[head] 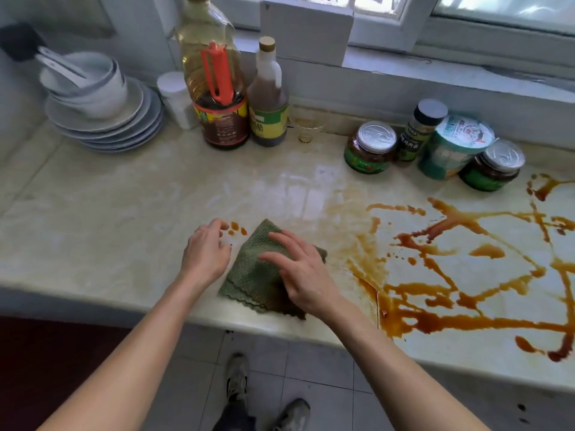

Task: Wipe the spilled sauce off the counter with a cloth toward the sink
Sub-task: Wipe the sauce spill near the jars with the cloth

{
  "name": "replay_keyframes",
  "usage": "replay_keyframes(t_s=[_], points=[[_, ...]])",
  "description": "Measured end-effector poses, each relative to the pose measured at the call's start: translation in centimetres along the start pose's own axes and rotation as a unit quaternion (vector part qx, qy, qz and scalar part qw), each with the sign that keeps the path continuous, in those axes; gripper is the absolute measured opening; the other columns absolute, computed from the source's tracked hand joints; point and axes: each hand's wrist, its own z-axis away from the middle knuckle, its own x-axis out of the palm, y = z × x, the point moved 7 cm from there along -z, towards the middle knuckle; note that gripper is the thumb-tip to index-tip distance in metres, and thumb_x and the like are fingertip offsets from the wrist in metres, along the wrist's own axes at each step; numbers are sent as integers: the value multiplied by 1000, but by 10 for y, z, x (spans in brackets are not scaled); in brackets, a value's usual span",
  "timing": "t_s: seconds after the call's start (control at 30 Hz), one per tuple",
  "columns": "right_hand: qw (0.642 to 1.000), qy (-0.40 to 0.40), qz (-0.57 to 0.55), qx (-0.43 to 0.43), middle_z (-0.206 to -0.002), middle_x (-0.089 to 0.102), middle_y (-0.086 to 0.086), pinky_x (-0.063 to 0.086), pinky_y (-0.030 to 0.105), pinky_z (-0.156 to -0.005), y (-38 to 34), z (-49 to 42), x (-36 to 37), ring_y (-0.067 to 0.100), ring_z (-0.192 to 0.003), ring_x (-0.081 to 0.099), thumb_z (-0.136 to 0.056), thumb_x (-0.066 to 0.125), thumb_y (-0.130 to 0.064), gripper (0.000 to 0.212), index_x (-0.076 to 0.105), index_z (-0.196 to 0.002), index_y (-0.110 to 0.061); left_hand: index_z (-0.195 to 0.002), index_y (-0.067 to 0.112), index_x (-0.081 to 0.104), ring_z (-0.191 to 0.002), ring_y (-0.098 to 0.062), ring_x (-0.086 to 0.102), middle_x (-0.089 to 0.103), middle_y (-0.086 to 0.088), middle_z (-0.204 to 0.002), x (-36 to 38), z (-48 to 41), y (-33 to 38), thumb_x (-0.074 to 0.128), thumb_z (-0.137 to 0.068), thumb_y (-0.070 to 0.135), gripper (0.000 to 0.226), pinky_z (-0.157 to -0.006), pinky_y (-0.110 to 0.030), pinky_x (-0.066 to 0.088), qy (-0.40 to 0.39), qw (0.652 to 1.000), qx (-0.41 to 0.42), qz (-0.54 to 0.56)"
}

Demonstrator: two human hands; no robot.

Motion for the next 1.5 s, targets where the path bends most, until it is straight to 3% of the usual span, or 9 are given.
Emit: replay_keyframes(t_s=[0.17, 0.27, 0.43, 0.63, 0.83, 0.9, 1.03, 1.2, 1.5], points=[[988, 62, -23, 142, -152, 34, 7, 30, 50, -110, 29, -11, -11, 29, -135, 34, -84, 65, -18, 62, 44, -142, -23, -111, 12, 62, -100, -26, 59, 65, -7, -104, 12, 1, -1, 67, -82, 27, 33, -89, -33, 46, -56, 998, -7, 5], [972, -47, 60, 223, -147, 36, 5, 22, 41, -111, 46, -26, -2, 27, -134, 30, -86, 63, -30, 72, 30, -149, -23, -95, 14, 61, -99, -27, 57, 63, -7, -99, 24, 1, 19, 69, -77, 25, 22, -79, -31, 41, -80, 997, 13, -5], [963, -13, -28, 266, -102, 57, 2, 34, 36, -94, 48, -39, -28, 25, -109, 51, -83, 61, -14, 34, 64, -117, -20, -77, 19, 55, -82, -24, 58, 59, -1, -77, 9, -2, 47, 66, -72, 12, 14, -63, -28, 40, -92, 994, 40, 44], [948, 61, -246, 192, -80, 57, 9, 54, 45, -76, 24, -40, -105, 28, -82, 58, -75, 68, 1, 27, 71, -94, -18, -72, 21, 59, -55, -14, 52, 56, 2, -62, -56, 7, 93, 71, -71, 9, 18, -47, -31, 44, -155, 966, 125, 168], [958, -164, -169, 162, -98, 53, -11, 46, 14, -79, 3, 13, -70, 0, -89, 54, -86, 61, 3, 33, 67, -94, -28, -85, 21, 67, -71, -11, 58, 65, -1, -80, -46, 29, 67, 80, -73, 19, 18, -69, -33, 49, -353, 922, 97, 125], [967, -152, -85, 183, -98, 53, -12, 43, 17, -83, 15, 28, -49, 5, -96, 52, -85, 58, 2, 35, 71, -93, -30, -83, 23, 68, -75, -14, 60, 66, -1, -81, -41, 21, 48, 80, -72, 22, 17, -75, -37, 50, -300, 943, 66, 128], [991, 29, -27, 131, -119, 57, 1, 40, 37, -97, 3, 19, -26, 18, -115, 48, -86, 62, -23, 30, 68, -115, -24, -83, 21, 66, -71, -12, 59, 66, -1, -79, -40, 9, 33, 73, -79, 20, 8, -63, -24, 44, -136, 984, 37, 109], [982, -106, 149, -46, -159, 24, -3, 9, 55, -117, -38, 23, 58, 22, -148, 14, -98, 39, -47, 54, 29, -150, -38, -87, 18, 65, -69, -16, 58, 65, 0, -76, -40, 10, 26, 65, -83, 14, 5, -69, -27, 46, -12, 996, 32, 82], [969, -23, 167, 178, -160, 21, -5, 10, 60, -113, -2, 44, 52, 26, -149, 12, -98, 27, -49, 55, 22, -152, -39, -93, 16, 64, -75, -21, 58, 65, -1, -84, -33, 15, -2, 57, -85, 10, 12, -77, -33, 48, 37, 997, 18, 58]])
